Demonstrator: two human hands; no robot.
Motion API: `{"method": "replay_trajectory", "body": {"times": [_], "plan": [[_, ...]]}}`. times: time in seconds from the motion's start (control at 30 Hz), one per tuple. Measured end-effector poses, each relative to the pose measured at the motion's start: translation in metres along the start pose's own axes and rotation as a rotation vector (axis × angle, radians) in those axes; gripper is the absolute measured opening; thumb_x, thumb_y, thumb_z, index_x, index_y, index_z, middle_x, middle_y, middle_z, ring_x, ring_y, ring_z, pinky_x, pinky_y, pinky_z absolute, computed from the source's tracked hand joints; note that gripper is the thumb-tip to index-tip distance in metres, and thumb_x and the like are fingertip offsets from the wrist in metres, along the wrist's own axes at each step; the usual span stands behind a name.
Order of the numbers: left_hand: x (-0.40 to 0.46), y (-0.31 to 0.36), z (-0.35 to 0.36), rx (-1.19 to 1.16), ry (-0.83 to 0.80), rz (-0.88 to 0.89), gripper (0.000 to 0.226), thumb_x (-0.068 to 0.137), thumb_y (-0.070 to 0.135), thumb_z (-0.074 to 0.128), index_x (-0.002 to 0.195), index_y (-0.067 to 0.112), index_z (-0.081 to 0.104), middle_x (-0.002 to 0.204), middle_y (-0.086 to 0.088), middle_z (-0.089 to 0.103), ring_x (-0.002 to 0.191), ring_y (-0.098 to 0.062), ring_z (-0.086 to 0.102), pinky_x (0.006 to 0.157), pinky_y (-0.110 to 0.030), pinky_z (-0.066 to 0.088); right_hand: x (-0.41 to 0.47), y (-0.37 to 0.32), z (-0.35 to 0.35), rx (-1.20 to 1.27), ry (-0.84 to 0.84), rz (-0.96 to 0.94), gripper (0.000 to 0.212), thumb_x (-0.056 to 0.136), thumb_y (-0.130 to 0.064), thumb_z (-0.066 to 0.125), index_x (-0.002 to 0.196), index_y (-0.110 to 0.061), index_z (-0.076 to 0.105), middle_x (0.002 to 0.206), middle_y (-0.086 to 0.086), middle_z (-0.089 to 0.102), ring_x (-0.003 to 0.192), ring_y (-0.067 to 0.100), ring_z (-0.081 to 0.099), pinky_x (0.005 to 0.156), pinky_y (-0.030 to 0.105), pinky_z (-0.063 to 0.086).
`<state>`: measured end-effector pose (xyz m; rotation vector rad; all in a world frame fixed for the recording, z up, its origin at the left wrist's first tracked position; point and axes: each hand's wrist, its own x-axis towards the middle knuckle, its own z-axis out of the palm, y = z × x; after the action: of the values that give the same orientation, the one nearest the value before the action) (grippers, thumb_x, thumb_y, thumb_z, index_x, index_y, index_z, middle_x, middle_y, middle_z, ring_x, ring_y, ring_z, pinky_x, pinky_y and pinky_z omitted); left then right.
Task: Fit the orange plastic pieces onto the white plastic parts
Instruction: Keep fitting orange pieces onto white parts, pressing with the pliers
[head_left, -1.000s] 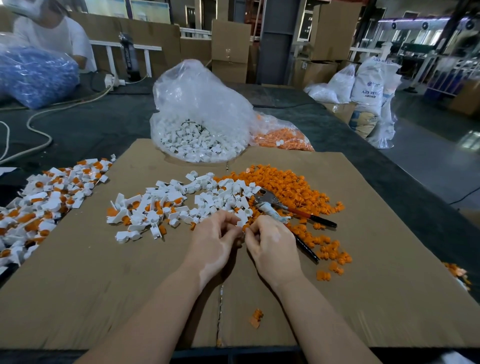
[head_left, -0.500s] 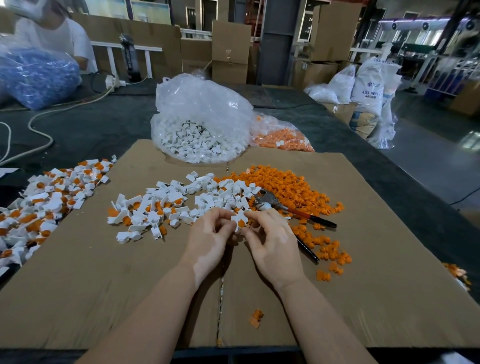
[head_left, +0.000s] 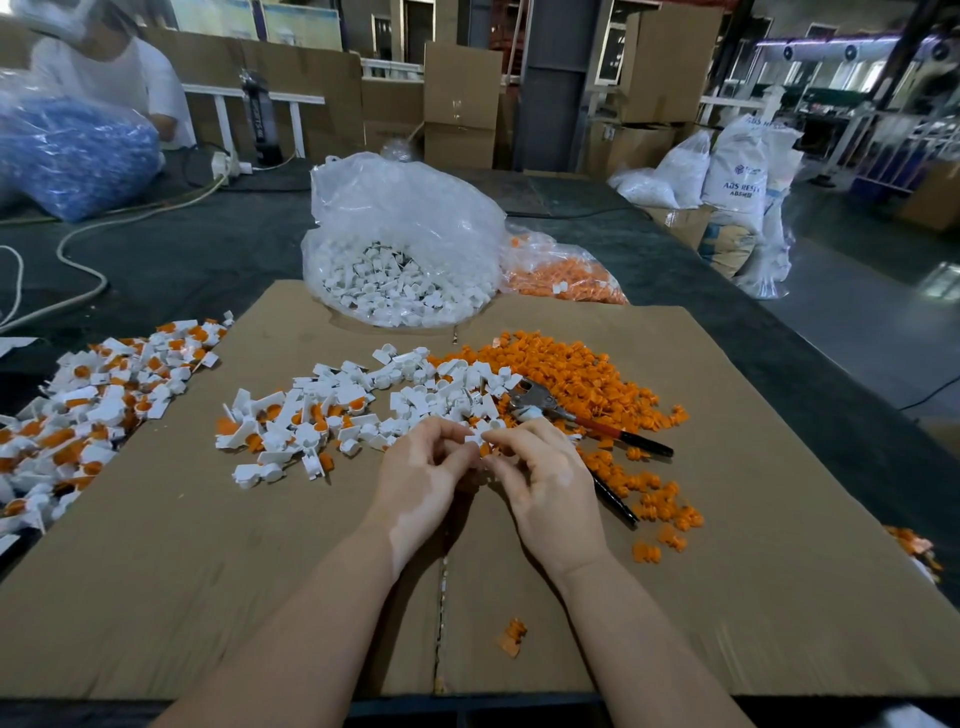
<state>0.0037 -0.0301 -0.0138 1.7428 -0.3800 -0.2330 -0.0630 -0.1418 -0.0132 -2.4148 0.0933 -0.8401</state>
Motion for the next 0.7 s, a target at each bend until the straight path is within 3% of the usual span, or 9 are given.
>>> {"method": "replay_trajectory", "body": {"times": [0.13, 0.27, 0.37, 0.43, 0.53, 0.6, 0.7], "plan": [[0.0, 0.001, 0.001, 0.029, 0.007, 0.024, 0.007, 0.085, 0.014, 0.066, 0.09, 0.011, 0.061, 0.078, -0.019, 0.067, 0.08, -0.033, 0.065, 0.08, -0.047, 0.052, 0.0, 0.001, 0.0, -0.011, -0.002, -0.002, 0.017, 0.084, -0.011, 0.067, 0.1, -0.008, 0.07, 0.086, 0.003, 0.058, 0.085, 0.014, 0.053, 0.077, 0.019, 0.041], [0.002, -0.002, 0.002, 0.011, 0.024, 0.006, 0.007, 0.085, 0.011, 0.065, 0.087, 0.013, 0.059, 0.066, -0.007, 0.065, 0.067, -0.019, 0.065, 0.069, -0.029, 0.051, 0.001, 0.002, -0.003, -0.09, 0.091, 0.04, 0.022, 0.084, -0.019, 0.067, 0.104, -0.01, 0.068, 0.094, 0.002, 0.064, 0.095, 0.018, 0.057, 0.086, 0.028, 0.038], [0.004, -0.002, 0.003, 0.025, 0.024, 0.013, 0.008, 0.086, 0.013, 0.065, 0.09, 0.012, 0.058, 0.069, -0.01, 0.066, 0.066, -0.016, 0.063, 0.065, -0.023, 0.048, 0.008, 0.009, -0.012, -0.336, 0.151, 0.245, 0.03, 0.09, -0.028, 0.057, 0.116, -0.013, 0.061, 0.115, 0.003, 0.061, 0.111, 0.021, 0.052, 0.097, 0.036, 0.029], [0.005, -0.001, 0.005, 0.043, 0.021, 0.02, 0.008, 0.086, 0.015, 0.064, 0.091, 0.014, 0.057, 0.076, -0.014, 0.068, 0.074, -0.021, 0.064, 0.073, -0.029, 0.048, 0.016, 0.017, -0.021, -0.51, -0.005, 0.475, 0.04, 0.093, -0.035, 0.046, 0.128, -0.016, 0.049, 0.131, 0.004, 0.05, 0.125, 0.022, 0.039, 0.108, 0.043, 0.016], [0.005, 0.001, 0.01, 0.055, 0.013, 0.035, 0.008, 0.087, 0.017, 0.063, 0.091, 0.014, 0.057, 0.077, -0.011, 0.07, 0.076, -0.02, 0.064, 0.076, -0.03, 0.047, 0.029, 0.024, -0.032, -0.572, -0.298, 0.68, 0.048, 0.09, -0.044, 0.039, 0.128, -0.015, 0.044, 0.141, 0.008, 0.037, 0.134, 0.027, 0.026, 0.11, 0.056, 0.002], [0.005, 0.002, 0.012, 0.037, 0.009, 0.03, 0.009, 0.087, 0.018, 0.063, 0.092, 0.012, 0.057, 0.077, -0.01, 0.07, 0.074, -0.016, 0.064, 0.074, -0.028, 0.047, 0.035, 0.024, -0.033, -0.607, -0.414, 0.699, 0.05, 0.087, -0.044, 0.043, 0.128, -0.015, 0.042, 0.143, 0.008, 0.032, 0.135, 0.027, 0.023, 0.109, 0.059, -0.001], [0.007, 0.001, 0.011, 0.018, 0.013, 0.019, 0.011, 0.088, 0.018, 0.062, 0.093, 0.01, 0.057, 0.075, -0.007, 0.071, 0.068, -0.004, 0.063, 0.068, -0.016, 0.045, 0.038, 0.022, -0.034, -0.676, -0.411, 0.648, 0.046, 0.085, -0.043, 0.05, 0.122, -0.016, 0.047, 0.139, 0.008, 0.033, 0.131, 0.028, 0.027, 0.109, 0.059, 0.001]]}}
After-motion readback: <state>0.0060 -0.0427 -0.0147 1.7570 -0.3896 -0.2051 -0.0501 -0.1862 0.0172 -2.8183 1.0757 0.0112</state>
